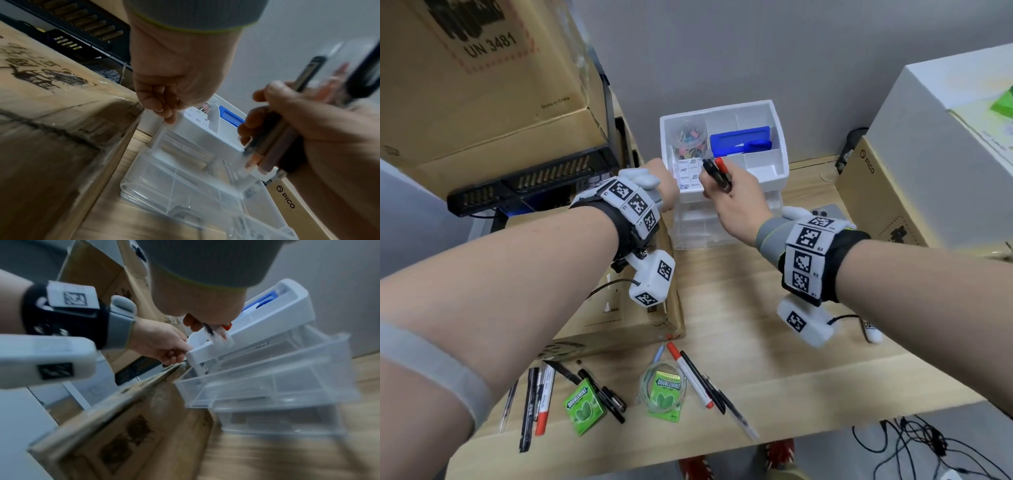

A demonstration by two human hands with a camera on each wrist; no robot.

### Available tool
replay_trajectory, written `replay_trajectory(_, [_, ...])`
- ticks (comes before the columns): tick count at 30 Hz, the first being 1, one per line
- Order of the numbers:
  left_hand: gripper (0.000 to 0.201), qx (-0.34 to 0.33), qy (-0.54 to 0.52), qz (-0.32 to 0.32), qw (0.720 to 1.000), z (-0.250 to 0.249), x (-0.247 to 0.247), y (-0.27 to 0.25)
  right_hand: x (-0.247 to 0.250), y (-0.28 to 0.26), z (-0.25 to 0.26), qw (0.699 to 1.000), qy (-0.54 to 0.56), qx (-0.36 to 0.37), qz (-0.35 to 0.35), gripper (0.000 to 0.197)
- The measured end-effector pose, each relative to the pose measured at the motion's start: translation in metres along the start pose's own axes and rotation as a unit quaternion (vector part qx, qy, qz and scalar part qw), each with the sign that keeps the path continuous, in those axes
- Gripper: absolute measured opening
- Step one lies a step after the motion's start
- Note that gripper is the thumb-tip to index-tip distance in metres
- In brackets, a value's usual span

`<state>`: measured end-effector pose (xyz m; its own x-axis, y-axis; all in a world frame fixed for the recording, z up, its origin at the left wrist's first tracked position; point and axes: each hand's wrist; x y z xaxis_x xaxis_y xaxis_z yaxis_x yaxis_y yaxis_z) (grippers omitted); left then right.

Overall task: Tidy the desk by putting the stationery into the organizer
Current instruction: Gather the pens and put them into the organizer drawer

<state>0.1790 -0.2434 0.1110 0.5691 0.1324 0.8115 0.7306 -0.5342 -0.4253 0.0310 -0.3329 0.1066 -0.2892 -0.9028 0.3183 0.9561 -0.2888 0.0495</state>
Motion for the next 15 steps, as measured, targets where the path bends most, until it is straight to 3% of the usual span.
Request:
replay_trajectory(3, [0.029, 0.001, -0.017, 0.011, 1.0, 0.001, 0.002, -0.001, 0.007, 0.014, -0.018, 0.989, -0.124, -0.006, 0.077, 0.013])
replay_trajectory(7, [0.026, 0.024, -0.065, 0.037, 0.997, -0.001, 0.003, -0.002, 0.014, 0.019, -0.049, 0.938, -0.301, -0.056, 0.165, 0.005])
replay_trajectory(11, [0.024, 0.037, -0.069, 0.051, 0.996, -0.003, 0.004, -0.004, 0.012, 0.02, -0.063, 0.907, -0.347, -0.115, 0.209, 0.013])
replay_trajectory(15, [0.02, 0.039, -0.077, 0.055, 0.995, -0.007, 0.004, -0.006, 0.009, 0.021, -0.063, 0.926, -0.295, -0.137, 0.191, 0.038])
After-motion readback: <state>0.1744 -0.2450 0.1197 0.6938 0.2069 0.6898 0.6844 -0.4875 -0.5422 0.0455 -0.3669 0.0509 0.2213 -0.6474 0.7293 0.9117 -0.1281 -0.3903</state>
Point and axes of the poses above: each hand's wrist, its own y-axis towards the middle knuckle, its own x-axis out of the back of the hand, z = x × y, and after that the axes turned 14 degrees about z, right-handed
